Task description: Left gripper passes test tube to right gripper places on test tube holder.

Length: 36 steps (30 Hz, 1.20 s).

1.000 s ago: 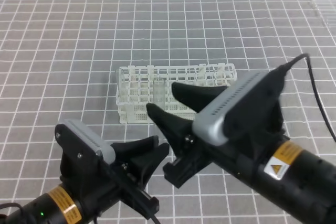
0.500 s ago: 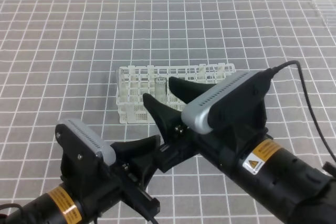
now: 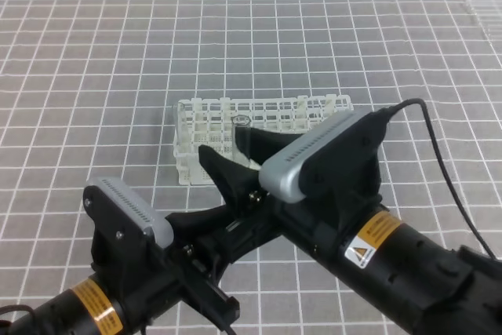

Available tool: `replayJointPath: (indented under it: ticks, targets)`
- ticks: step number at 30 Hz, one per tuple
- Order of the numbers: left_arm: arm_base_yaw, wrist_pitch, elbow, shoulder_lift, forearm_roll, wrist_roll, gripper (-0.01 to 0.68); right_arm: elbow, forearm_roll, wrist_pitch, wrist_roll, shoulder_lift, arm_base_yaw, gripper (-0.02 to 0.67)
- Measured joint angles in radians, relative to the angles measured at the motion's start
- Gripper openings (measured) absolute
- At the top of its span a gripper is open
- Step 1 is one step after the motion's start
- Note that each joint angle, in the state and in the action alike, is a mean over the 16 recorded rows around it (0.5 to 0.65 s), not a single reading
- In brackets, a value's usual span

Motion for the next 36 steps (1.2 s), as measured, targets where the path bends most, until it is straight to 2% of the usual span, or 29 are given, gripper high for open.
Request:
replayJointPath:
  ticks: [36]
  targets:
    - [0.000, -0.012, 0.000, -0.001, 0.005, 0.000, 0.017, 0.000, -0.011, -0.047, 0.020, 0.013, -0.004, 0.009]
